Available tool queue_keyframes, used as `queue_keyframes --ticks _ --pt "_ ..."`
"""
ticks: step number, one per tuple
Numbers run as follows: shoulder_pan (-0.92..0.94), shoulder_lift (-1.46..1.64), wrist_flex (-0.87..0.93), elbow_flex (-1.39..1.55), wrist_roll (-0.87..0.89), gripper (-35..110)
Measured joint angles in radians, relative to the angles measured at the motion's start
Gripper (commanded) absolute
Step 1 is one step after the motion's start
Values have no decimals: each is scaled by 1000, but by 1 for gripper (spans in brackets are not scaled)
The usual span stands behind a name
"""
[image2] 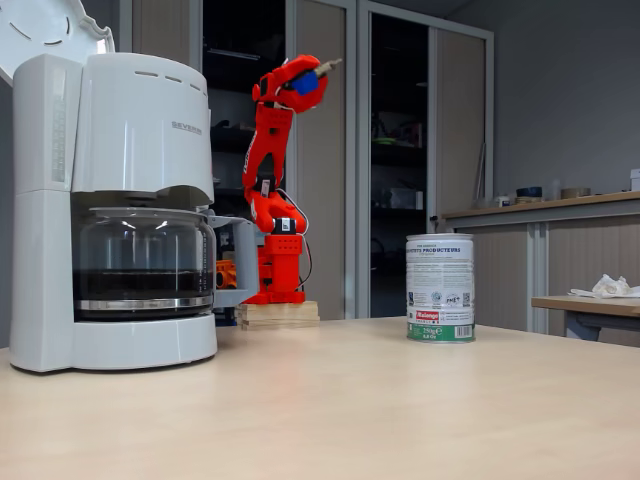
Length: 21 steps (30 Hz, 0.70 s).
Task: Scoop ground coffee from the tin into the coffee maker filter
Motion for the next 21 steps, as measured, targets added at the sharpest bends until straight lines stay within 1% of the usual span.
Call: queue_keyframes --ticks 7,14,18,21 --pt "-170 80 31 156 -17 0" --pt "-318 83 126 170 -15 0" --pt "-433 83 158 218 41 0" --pt "-529 97 144 302 100 0"
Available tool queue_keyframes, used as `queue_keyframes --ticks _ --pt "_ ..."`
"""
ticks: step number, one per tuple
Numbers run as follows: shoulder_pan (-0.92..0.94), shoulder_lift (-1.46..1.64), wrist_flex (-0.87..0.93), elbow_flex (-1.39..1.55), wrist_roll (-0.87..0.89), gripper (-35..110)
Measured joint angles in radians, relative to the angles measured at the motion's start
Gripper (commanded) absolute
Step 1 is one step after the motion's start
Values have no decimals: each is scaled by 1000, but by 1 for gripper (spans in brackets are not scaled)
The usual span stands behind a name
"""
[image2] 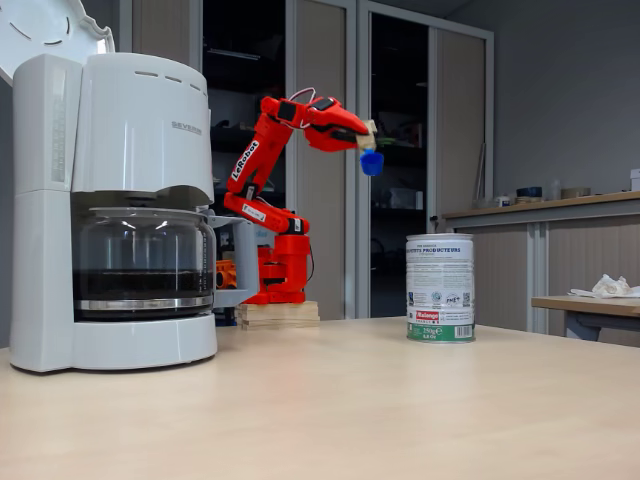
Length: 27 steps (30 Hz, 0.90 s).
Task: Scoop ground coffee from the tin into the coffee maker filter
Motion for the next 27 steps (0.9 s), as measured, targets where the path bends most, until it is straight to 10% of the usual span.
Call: queue_keyframes --ticks 27 --pt "-239 -307 -379 178 17 0"
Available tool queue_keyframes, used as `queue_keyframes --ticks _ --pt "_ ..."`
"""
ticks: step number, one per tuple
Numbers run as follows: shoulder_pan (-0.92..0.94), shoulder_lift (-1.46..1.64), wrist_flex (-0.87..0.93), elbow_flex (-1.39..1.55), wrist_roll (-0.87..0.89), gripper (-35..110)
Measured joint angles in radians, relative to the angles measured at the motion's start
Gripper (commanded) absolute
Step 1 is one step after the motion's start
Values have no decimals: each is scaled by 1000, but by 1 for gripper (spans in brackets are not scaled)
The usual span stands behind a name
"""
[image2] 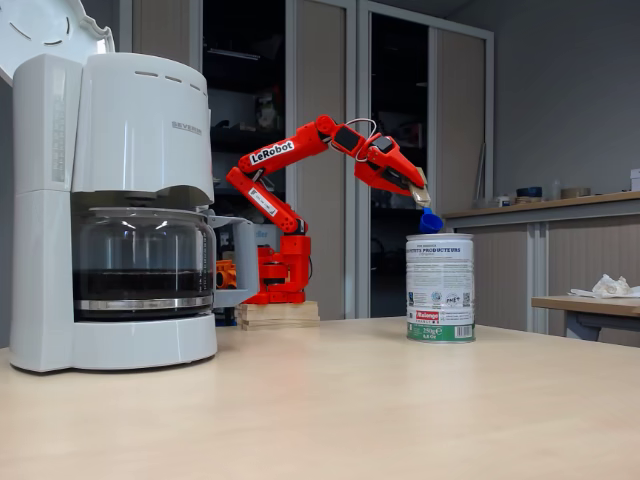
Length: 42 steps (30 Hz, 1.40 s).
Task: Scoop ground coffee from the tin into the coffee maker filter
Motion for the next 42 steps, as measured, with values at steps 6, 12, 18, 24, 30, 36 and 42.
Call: queue_keyframes --ticks 6,12,18,24,30,36,42 --pt "3 -35 -118 71 3 0" --pt "40 -26 -265 224 20 0" --pt "75 -11 -345 331 64 0" --pt "95 3 -387 399 130 6" --pt "86 21 -382 423 219 13" --pt "51 35 -327 423 287 15" --pt "38 72 -259 422 334 16"
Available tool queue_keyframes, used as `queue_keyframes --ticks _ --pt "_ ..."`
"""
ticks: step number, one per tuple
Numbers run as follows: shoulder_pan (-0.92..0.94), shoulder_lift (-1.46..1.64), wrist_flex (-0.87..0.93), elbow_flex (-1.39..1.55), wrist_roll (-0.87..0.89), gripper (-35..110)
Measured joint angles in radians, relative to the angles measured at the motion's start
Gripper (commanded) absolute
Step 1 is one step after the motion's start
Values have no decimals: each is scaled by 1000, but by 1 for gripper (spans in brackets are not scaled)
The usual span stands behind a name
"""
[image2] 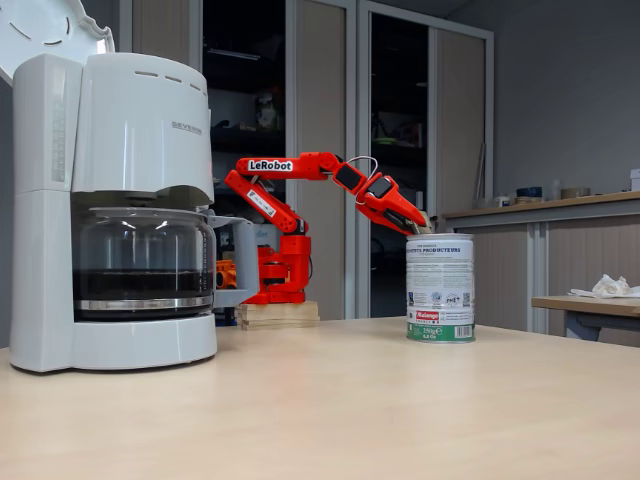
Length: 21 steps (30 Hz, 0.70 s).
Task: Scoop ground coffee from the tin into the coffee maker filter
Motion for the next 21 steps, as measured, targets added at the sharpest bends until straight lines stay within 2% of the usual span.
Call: queue_keyframes --ticks 11,16,21 --pt "44 107 110 2 34 16" --pt "126 161 144 18 -52 11" --pt "262 296 143 152 -216 5"
